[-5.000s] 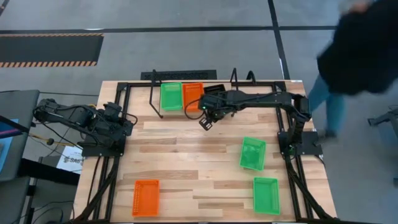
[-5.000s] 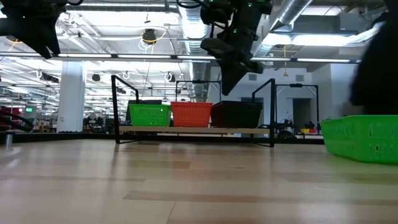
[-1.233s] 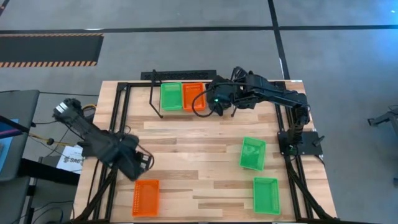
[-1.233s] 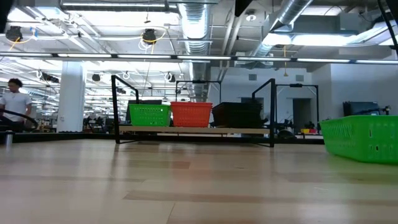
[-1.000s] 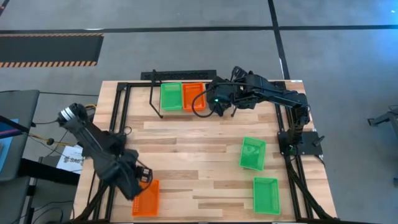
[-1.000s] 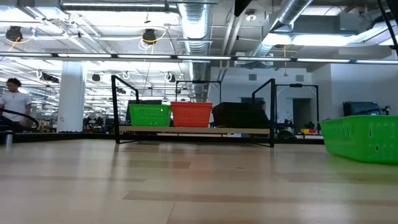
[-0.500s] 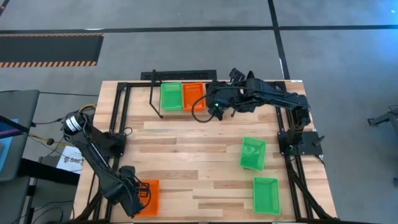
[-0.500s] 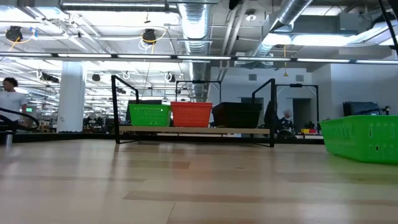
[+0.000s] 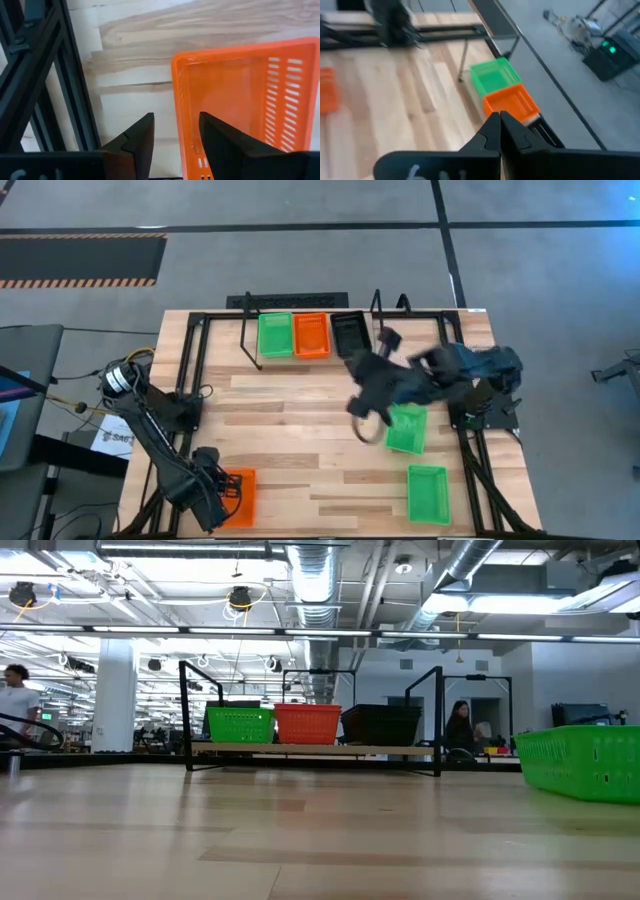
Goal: Stack baskets on shelf by color
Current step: Stack the orange bin on top of the orange bin on the shelf
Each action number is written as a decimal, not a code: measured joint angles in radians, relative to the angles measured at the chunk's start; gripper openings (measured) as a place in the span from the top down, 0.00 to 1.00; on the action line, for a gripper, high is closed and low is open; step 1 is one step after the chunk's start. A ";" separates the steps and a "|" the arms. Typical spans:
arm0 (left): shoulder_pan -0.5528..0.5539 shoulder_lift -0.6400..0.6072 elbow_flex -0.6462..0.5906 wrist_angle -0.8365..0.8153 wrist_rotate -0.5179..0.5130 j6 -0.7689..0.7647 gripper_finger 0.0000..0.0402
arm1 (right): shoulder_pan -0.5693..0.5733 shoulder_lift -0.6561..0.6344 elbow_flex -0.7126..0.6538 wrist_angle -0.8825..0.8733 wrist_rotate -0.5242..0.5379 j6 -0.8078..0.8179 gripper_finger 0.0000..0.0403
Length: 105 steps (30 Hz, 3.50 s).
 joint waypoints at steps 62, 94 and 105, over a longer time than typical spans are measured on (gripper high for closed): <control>0.121 0.021 -0.134 0.146 0.103 -0.025 0.64 | 0.236 -0.172 -0.023 -0.179 0.236 -0.018 0.96; 0.518 0.000 -0.126 0.367 -0.483 0.541 1.00 | 0.227 -0.177 -0.023 -0.178 0.236 -0.086 0.97; 0.815 -0.002 -0.126 0.559 -0.369 0.953 1.00 | 0.222 -0.178 -0.022 -0.179 0.237 -0.085 0.96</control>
